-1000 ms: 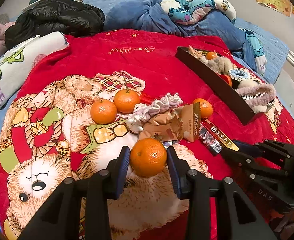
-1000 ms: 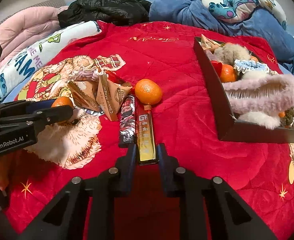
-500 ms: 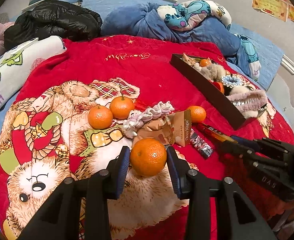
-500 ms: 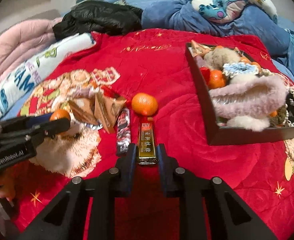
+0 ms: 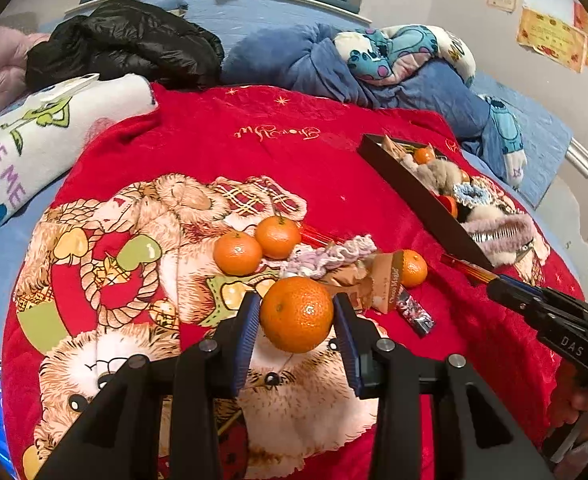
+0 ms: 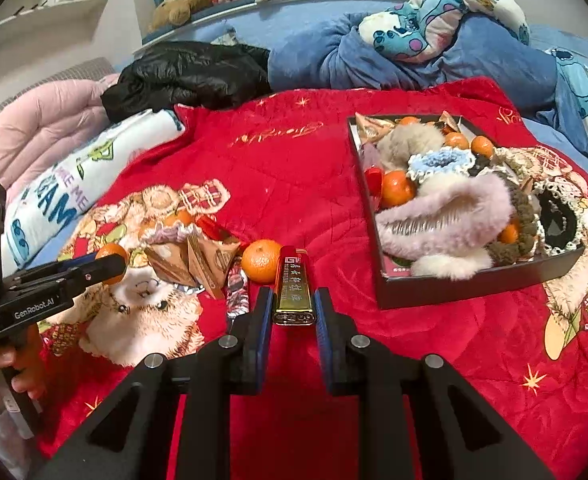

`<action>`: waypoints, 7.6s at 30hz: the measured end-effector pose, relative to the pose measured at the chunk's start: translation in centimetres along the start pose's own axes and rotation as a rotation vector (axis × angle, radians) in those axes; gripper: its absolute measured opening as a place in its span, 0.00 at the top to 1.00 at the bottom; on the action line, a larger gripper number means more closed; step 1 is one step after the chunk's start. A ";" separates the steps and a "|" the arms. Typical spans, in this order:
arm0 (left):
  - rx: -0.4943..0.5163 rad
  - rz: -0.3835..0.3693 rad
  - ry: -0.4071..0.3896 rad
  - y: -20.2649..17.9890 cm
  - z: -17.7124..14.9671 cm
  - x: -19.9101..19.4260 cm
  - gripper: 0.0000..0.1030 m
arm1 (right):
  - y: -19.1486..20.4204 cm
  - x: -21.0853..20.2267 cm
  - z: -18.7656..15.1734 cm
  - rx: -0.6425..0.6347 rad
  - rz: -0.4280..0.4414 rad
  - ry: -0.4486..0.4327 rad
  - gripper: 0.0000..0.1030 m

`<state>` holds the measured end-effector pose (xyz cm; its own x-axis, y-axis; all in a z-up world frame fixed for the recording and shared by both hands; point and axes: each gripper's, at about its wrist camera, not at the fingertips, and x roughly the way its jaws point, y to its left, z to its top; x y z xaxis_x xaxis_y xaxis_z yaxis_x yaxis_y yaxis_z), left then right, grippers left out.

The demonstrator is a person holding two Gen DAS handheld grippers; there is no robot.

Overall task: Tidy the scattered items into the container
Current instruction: 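Lift and carry the mandarin and gold bar toward the black box, then lower the held mandarin and gold bar over the inside of the box, then open the right gripper to drop the gold bar while the left drops the mandarin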

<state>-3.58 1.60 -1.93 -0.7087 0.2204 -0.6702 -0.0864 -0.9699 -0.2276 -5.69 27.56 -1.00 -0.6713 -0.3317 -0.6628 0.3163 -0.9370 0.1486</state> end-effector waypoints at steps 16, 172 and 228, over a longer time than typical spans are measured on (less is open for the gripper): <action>-0.028 0.035 -0.030 0.2 0.0 -1.4 0.62 | 5.4 0.1 1.6 -0.023 0.095 -0.055 0.81; 0.097 -0.061 -0.020 -19.8 17.0 24.1 0.62 | -21.1 10.9 17.9 0.227 -0.198 -0.094 0.80; 0.144 -0.038 -0.038 -20.6 16.7 23.9 0.62 | -21.1 12.2 17.5 0.260 -0.092 -0.050 0.79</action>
<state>-30.42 25.14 -1.49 -0.7286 0.2556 -0.6354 -0.2109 -0.9664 -0.1468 -32.31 41.38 0.59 -0.7237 -0.2430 -0.6460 0.0743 -0.9580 0.2771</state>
